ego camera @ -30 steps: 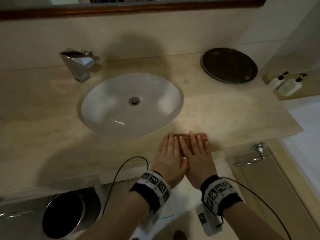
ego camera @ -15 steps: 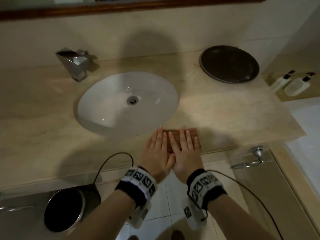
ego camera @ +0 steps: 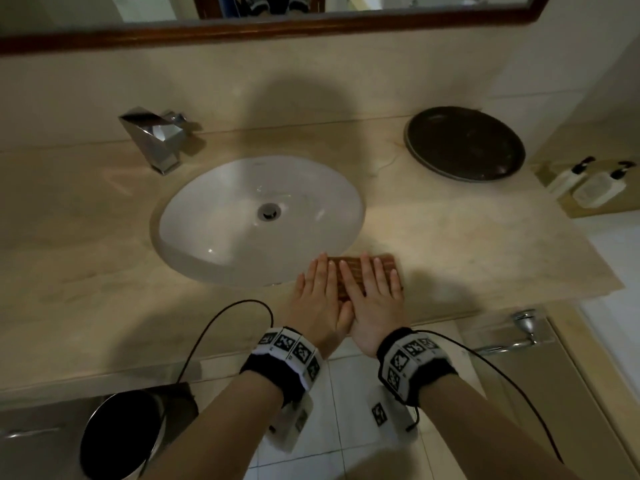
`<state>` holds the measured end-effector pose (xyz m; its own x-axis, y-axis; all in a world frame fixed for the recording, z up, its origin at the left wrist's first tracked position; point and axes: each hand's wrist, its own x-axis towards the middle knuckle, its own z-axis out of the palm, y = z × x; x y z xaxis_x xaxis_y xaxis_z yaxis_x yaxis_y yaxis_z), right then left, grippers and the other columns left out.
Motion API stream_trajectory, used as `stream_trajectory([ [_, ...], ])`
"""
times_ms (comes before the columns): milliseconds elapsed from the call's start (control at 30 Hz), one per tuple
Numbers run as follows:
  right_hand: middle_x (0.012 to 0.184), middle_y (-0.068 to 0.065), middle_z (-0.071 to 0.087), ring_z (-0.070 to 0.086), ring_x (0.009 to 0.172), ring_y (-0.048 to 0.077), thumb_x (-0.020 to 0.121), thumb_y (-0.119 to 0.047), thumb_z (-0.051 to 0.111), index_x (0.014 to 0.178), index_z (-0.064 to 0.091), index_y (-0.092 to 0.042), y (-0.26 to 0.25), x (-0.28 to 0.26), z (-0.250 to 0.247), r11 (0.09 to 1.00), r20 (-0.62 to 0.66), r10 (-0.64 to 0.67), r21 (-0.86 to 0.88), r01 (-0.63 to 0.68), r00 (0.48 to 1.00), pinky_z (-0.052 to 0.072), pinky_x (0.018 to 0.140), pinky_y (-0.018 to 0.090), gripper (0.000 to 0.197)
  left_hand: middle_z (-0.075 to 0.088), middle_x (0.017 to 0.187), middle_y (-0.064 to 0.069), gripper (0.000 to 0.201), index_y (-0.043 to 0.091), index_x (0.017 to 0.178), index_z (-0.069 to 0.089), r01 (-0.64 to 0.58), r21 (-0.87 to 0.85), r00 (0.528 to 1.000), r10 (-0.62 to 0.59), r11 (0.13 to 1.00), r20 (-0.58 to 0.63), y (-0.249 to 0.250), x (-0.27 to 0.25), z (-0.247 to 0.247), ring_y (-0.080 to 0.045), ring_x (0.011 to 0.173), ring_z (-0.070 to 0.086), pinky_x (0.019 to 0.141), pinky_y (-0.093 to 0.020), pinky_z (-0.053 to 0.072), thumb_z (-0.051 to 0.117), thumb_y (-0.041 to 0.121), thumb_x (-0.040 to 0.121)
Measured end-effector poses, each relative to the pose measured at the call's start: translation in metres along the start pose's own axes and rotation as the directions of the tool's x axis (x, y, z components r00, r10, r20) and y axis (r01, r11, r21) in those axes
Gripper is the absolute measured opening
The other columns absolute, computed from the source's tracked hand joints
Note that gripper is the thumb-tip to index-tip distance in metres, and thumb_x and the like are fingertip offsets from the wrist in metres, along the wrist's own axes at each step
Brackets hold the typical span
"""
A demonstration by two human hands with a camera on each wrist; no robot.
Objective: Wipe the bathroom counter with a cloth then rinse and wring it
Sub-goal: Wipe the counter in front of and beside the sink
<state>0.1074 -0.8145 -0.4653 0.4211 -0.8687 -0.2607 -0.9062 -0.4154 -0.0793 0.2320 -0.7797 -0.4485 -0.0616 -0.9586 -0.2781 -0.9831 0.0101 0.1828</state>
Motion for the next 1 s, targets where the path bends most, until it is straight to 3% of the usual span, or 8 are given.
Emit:
stream_trajectory([
  [100,0.159,0.017,0.011,0.015,0.146,0.036,0.081,-0.047,0.020,0.152,0.012,-0.023,-0.016,-0.019,0.010,0.998,-0.102,-0.062,-0.020,0.061,0.993,0.002,0.114,0.050,0.076,-0.020,0.157,-0.014,0.081,0.005,0.150,-0.010,0.023,-0.027,1.000,-0.023,0.999,-0.017,-0.006,-0.030,0.005,-0.025,0.145,-0.018,0.120,-0.041,-0.004,-0.005,0.049,0.082],
  [167,0.154,0.021,0.027,0.028,0.140,0.038,0.080,-0.046,0.033,0.148,0.029,-0.018,-0.032,-0.032,0.017,0.992,-0.109,-0.127,-0.009,0.127,0.986,0.015,0.110,0.054,0.074,-0.010,0.158,-0.016,0.076,0.003,0.151,0.000,0.041,-0.047,0.999,-0.043,0.998,-0.022,-0.016,-0.058,0.010,-0.028,0.146,-0.010,0.119,-0.046,0.000,0.008,0.048,0.090],
  [267,0.154,0.020,0.028,0.027,0.140,0.037,0.082,-0.048,0.035,0.148,0.031,-0.019,-0.070,-0.043,0.024,0.974,-0.100,-0.226,0.003,0.227,0.969,0.018,0.109,0.056,0.072,0.022,0.155,-0.020,0.072,-0.001,0.147,0.026,0.108,-0.055,0.993,-0.110,0.993,-0.038,-0.044,-0.097,0.014,-0.032,0.144,0.018,0.119,-0.045,0.016,0.029,0.046,0.093],
  [300,0.153,0.019,0.029,0.027,0.139,0.036,0.083,-0.049,0.035,0.147,0.033,-0.019,-0.085,-0.043,0.025,0.967,-0.099,-0.254,0.008,0.256,0.962,0.018,0.109,0.056,0.071,0.018,0.156,-0.020,0.072,0.000,0.148,0.023,0.141,-0.085,0.989,-0.144,0.986,-0.026,-0.056,-0.107,0.013,-0.032,0.145,0.015,0.120,-0.042,0.011,0.028,0.046,0.093],
  [367,0.151,0.018,0.032,0.030,0.138,0.036,0.083,-0.048,0.034,0.145,0.037,-0.018,-0.117,-0.037,0.025,0.953,-0.093,-0.300,0.006,0.302,0.949,0.019,0.108,0.056,0.070,-0.009,0.158,-0.014,0.074,0.004,0.151,0.001,0.204,-0.098,0.977,-0.208,0.974,-0.034,-0.080,-0.122,0.009,-0.026,0.146,-0.009,0.120,-0.037,-0.007,0.018,0.048,0.095],
  [433,0.150,0.020,0.035,0.036,0.136,0.038,0.082,-0.046,0.033,0.145,0.037,-0.018,-0.149,-0.028,0.026,0.945,-0.074,-0.327,0.001,0.328,0.942,0.019,0.107,0.055,0.069,-0.022,0.157,-0.009,0.074,0.008,0.150,-0.014,0.246,-0.104,0.966,-0.252,0.964,-0.050,-0.106,-0.135,0.006,-0.020,0.144,-0.022,0.117,-0.035,-0.013,0.008,0.050,0.092],
  [833,0.153,0.018,0.030,0.024,0.140,0.035,0.082,-0.047,0.038,0.149,0.028,-0.022,-0.337,0.004,0.038,0.872,-0.052,-0.490,-0.009,0.490,0.870,0.013,0.111,0.053,0.073,-0.024,0.156,-0.010,0.079,0.010,0.149,-0.018,0.430,-0.090,0.901,-0.434,0.898,-0.029,-0.273,-0.207,0.004,-0.021,0.144,-0.021,0.119,-0.040,-0.008,-0.005,0.051,0.083],
  [1000,0.149,0.019,0.039,0.040,0.135,0.038,0.081,-0.048,0.036,0.145,0.036,-0.021,-0.435,0.008,0.042,0.843,-0.025,-0.536,0.032,0.536,0.844,0.019,0.107,0.055,0.070,-0.020,0.157,-0.010,0.075,0.009,0.150,-0.014,0.521,-0.104,0.849,-0.527,0.847,-0.034,-0.351,-0.252,-0.001,-0.020,0.145,-0.019,0.119,-0.039,-0.009,0.001,0.048,0.087],
])
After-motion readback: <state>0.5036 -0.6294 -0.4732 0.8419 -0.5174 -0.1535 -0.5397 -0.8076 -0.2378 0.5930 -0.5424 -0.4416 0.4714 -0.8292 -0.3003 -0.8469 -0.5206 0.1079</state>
